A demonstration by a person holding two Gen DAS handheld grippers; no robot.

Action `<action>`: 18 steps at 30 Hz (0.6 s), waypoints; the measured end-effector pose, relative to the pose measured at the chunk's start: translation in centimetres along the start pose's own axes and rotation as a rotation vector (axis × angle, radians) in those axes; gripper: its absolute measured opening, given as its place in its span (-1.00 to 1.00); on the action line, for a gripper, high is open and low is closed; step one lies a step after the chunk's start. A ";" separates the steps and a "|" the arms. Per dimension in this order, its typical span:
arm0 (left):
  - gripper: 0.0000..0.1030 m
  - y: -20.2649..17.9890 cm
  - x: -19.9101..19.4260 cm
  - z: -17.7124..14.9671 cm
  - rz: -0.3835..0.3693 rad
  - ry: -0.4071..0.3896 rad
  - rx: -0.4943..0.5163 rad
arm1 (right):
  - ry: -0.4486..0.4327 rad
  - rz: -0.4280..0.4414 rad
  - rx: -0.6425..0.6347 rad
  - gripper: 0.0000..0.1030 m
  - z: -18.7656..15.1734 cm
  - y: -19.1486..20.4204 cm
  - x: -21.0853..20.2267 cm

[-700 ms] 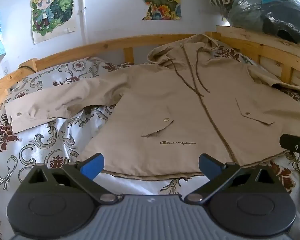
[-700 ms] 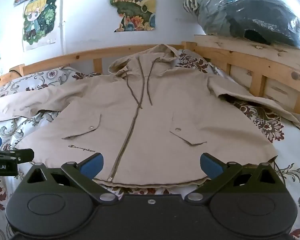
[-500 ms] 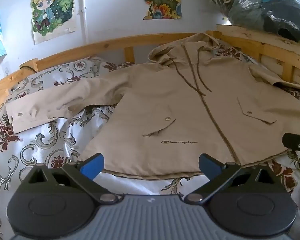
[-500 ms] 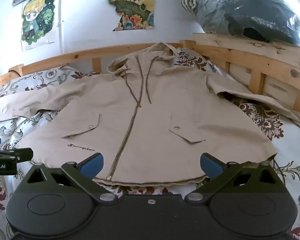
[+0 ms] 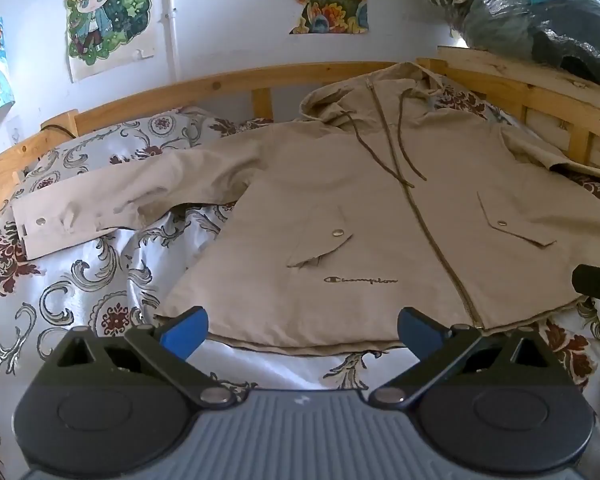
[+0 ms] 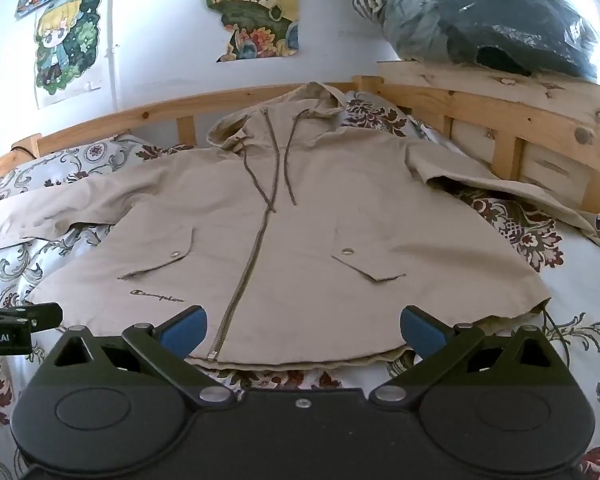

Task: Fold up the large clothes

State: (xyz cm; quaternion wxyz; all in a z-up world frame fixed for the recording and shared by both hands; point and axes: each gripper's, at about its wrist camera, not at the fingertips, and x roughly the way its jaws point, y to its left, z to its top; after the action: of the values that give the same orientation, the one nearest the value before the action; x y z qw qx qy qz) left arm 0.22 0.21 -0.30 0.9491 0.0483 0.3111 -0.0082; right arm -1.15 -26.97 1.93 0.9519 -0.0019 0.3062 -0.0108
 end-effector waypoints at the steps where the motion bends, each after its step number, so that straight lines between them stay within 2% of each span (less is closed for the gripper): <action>1: 0.99 0.0 0.1 -0.1 0.000 -0.001 -0.001 | -0.001 0.000 0.000 0.99 0.0 0.0 0.0; 18: 0.99 -0.2 0.1 0.0 0.004 0.004 0.006 | -0.001 -0.004 0.016 0.99 0.1 -0.3 -0.1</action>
State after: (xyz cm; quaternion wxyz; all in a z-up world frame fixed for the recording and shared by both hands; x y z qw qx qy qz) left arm 0.25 0.00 -0.38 0.9483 0.0517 0.3129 -0.0070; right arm -1.18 -27.24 2.01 0.9520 0.0051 0.3057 -0.0152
